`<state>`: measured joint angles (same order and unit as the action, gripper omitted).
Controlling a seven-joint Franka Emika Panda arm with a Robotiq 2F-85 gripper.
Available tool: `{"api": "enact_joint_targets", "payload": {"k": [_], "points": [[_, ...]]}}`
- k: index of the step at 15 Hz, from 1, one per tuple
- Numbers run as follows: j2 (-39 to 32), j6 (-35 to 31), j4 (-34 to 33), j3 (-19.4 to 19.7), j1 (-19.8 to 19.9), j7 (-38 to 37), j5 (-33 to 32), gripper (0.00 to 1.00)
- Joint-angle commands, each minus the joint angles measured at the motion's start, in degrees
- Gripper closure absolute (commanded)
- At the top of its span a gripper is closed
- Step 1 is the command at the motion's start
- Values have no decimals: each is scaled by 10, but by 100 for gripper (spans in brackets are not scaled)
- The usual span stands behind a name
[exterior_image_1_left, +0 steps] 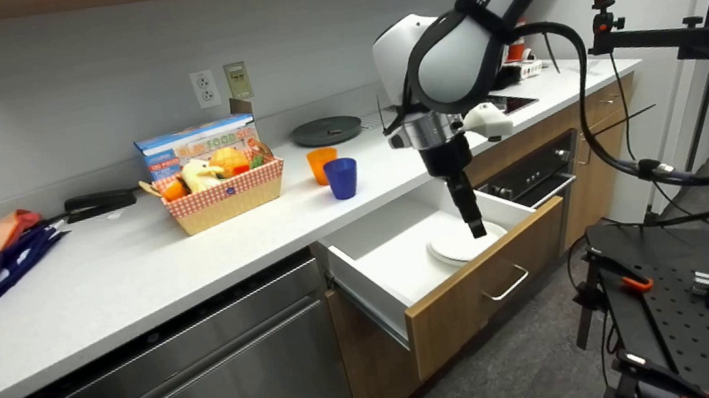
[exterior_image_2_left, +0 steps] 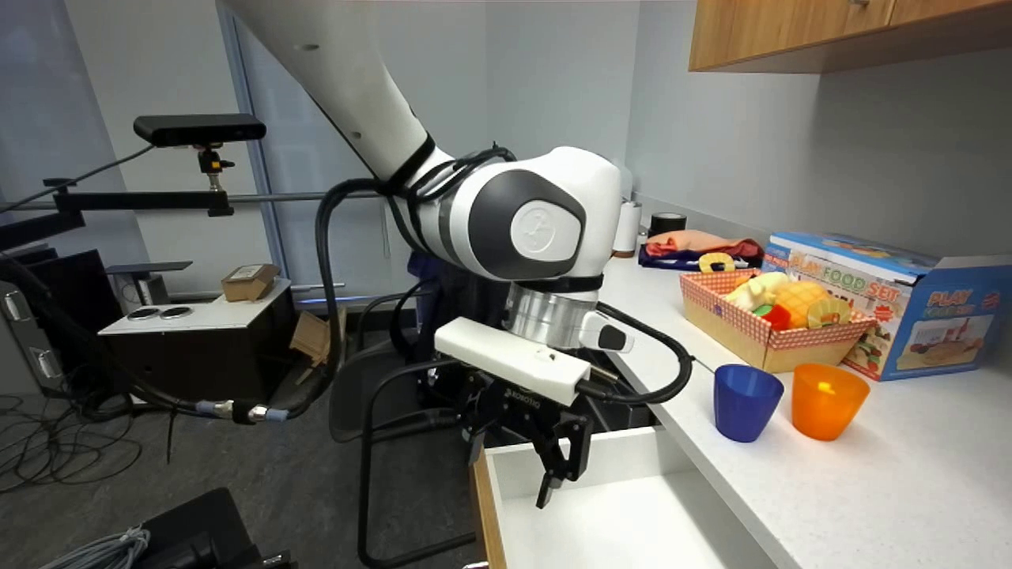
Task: Open the drawer to the right of the dishwasher
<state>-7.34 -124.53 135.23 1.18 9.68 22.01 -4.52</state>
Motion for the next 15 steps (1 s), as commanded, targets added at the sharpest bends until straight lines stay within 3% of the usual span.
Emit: {"api": "enact_joint_targets", "payload": {"k": [1,15], "points": [[59,-7,22,27,-5,-21,-13,0],[87,-215,71,61,-3,-30,21,0]]}}
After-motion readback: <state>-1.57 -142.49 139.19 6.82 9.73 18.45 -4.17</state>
